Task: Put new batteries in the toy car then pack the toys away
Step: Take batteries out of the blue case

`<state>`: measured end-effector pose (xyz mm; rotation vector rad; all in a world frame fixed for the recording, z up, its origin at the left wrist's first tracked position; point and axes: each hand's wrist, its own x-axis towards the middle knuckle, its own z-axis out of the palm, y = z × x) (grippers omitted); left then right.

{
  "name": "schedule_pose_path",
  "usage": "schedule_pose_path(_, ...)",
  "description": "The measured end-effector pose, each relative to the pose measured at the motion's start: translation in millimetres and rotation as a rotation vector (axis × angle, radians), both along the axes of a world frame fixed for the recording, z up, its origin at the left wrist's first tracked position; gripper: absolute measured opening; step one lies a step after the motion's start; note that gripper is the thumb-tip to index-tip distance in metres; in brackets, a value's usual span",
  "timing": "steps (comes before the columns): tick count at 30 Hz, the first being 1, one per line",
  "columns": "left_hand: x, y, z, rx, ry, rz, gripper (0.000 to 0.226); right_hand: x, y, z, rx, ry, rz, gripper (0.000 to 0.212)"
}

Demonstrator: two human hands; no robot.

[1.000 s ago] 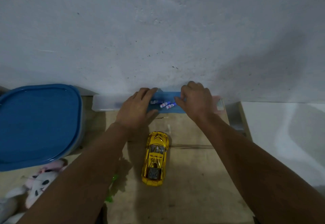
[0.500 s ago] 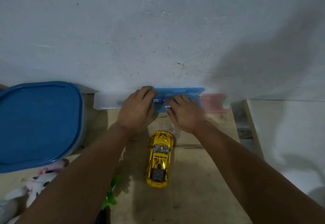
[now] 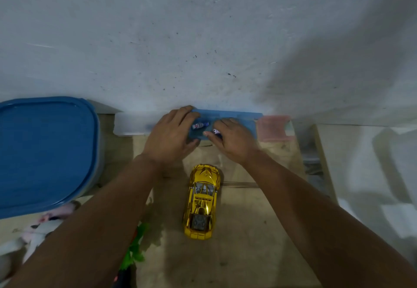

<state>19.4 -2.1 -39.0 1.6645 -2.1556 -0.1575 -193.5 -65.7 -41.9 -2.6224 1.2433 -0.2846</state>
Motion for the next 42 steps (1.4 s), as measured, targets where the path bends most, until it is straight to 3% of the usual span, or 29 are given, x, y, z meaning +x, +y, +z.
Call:
schedule_pose_path(2,-0.3,0.4,2.3,0.014,-0.003,0.002,0.065,0.9,-3.2,1.6,0.011,-0.061,0.012,0.041)
schedule_pose_path(7,-1.5,0.6,6.0,0.034,-0.014,0.0,0.065,18.0,-4.7,9.5,-0.059,0.078,0.079,0.041)
schedule_pose_path(13,-3.7,-0.8,6.7,0.076,-0.022,0.041,0.07,34.9,-9.5,19.0,0.113,0.111,-0.036,0.028)
schedule_pose_path(20,-5.8,-1.4,10.4,0.104,-0.041,0.068,0.073,33.2,-14.2,30.5,0.237,0.186,-0.03,0.023)
schedule_pose_path(27,-7.7,-0.9,11.5,0.123,-0.038,0.084,0.079,36.4,-16.6,34.5,0.145,0.275,-0.124,0.016)
schedule_pose_path(30,-9.1,0.3,13.4,0.119,-0.03,0.082,0.076,26.6,-6.3,35.6,0.055,0.214,-0.082,0.016)
schedule_pose_path(34,-9.9,2.4,14.2,0.122,-0.018,0.075,0.072,-2.2,15.8,44.3,-0.029,-0.039,-0.098,0.026)
schedule_pose_path(38,-10.9,3.9,17.2,0.088,-0.001,0.077,0.062,-26.4,37.9,30.8,0.098,0.086,-0.108,0.017)
schedule_pose_path(42,-15.1,6.5,19.7,0.07,0.039,0.091,0.059,-31.9,50.4,17.7,0.143,0.152,-0.149,0.025)
